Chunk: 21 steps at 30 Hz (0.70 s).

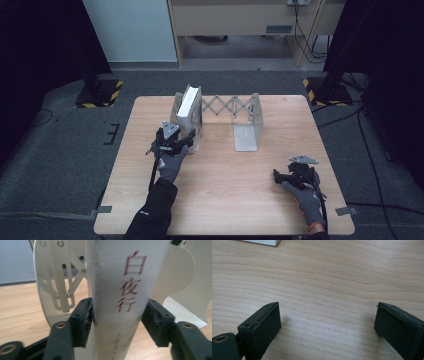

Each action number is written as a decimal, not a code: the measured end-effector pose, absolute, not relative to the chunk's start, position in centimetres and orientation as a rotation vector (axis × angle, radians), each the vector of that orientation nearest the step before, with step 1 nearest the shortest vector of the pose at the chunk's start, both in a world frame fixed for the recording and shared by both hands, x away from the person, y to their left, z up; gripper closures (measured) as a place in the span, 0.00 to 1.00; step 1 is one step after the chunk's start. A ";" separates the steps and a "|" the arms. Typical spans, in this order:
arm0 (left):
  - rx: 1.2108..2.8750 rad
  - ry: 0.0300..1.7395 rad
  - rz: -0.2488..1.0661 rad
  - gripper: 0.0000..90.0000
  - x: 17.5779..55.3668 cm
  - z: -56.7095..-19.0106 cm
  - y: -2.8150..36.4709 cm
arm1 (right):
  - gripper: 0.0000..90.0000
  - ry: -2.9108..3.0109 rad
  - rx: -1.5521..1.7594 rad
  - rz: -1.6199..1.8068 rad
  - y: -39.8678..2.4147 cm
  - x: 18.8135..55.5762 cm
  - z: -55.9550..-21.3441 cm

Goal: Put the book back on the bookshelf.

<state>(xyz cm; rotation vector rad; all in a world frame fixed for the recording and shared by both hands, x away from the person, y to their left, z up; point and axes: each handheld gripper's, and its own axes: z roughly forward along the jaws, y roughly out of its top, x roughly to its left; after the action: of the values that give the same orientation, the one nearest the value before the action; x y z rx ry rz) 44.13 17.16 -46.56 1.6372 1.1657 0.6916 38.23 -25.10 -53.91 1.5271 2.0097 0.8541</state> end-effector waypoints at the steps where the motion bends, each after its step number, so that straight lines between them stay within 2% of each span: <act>1: 1.624 1.174 0.683 0.50 44.2 -46.7 17.2 | 0.08 2.009 1.527 0.854 -25.1 38.2 -53.9; 11: 1.592 1.197 0.680 0.51 44.2 -46.9 16.7 | 0.08 2.009 1.528 0.854 -25.1 38.2 -53.9; 21: 1.581 1.170 0.623 0.45 44.3 -47.1 15.8 | 0.08 2.008 1.529 0.854 -25.1 38.2 -53.9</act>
<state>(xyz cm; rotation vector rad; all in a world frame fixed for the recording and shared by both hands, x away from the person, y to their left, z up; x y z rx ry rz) 44.31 15.81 -47.08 1.5809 1.1704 0.6233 38.25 -25.08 -53.91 1.5288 2.0083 0.8541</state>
